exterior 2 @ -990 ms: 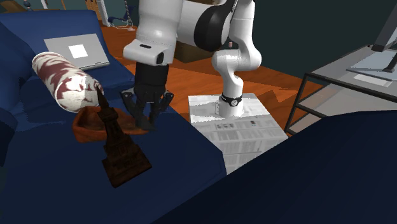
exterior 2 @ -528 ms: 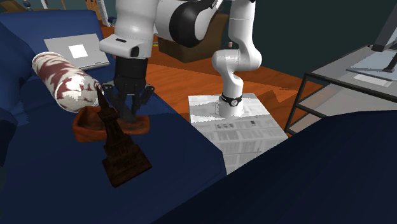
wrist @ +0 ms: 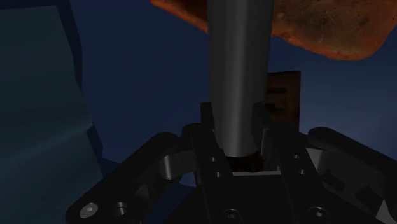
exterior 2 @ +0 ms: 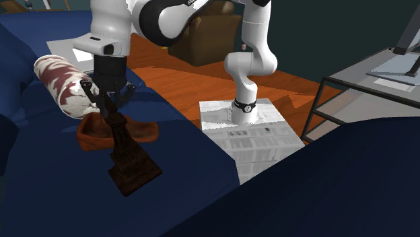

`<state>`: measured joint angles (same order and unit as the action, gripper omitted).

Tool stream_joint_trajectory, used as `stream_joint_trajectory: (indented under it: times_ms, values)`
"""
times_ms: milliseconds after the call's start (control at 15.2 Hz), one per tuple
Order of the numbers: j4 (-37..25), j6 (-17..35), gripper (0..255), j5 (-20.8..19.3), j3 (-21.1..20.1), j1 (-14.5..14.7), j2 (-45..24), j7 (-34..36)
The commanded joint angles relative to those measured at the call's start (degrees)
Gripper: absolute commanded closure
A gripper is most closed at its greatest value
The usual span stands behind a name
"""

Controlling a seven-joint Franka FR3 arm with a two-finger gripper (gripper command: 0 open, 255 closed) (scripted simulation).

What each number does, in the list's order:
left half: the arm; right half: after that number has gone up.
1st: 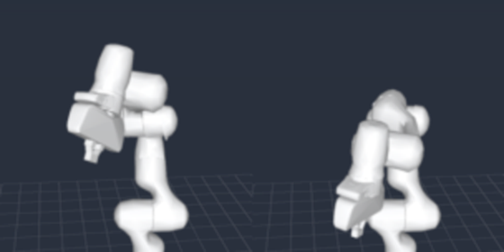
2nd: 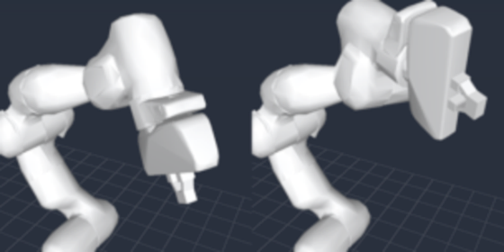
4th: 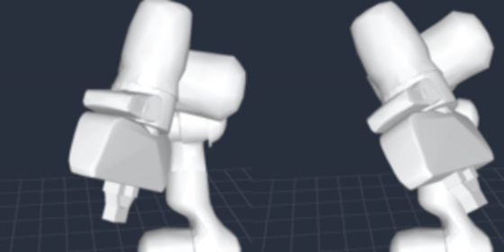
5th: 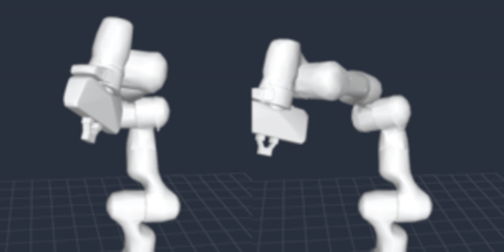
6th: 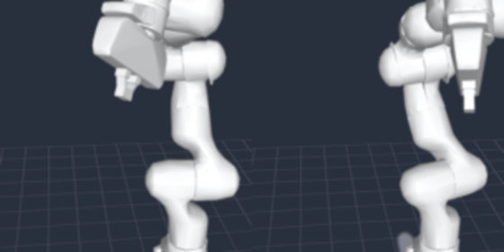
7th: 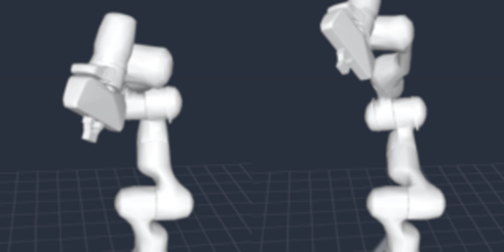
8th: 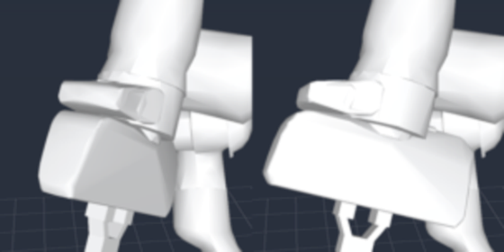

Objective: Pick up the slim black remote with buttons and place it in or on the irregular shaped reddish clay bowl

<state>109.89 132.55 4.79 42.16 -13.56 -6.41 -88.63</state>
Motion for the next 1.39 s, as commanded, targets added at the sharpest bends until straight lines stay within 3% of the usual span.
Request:
stream_joint_trajectory:
  times_ms: [0,132,924,1320]
  values:
    - [-2.3,-0.5,255,3.4,0.6,-2.3,-2.6,-4.5]
    - [-4.1,-1.1,255,5.8,0.7,-4.3,-4.4,-7.4]
    - [1.2,7.0,255,10.5,-1.0,-5.8,-8.3,-10.7]
    - [1.2,7.0,255,10.5,-1.0,-5.8,-8.3,-10.7]
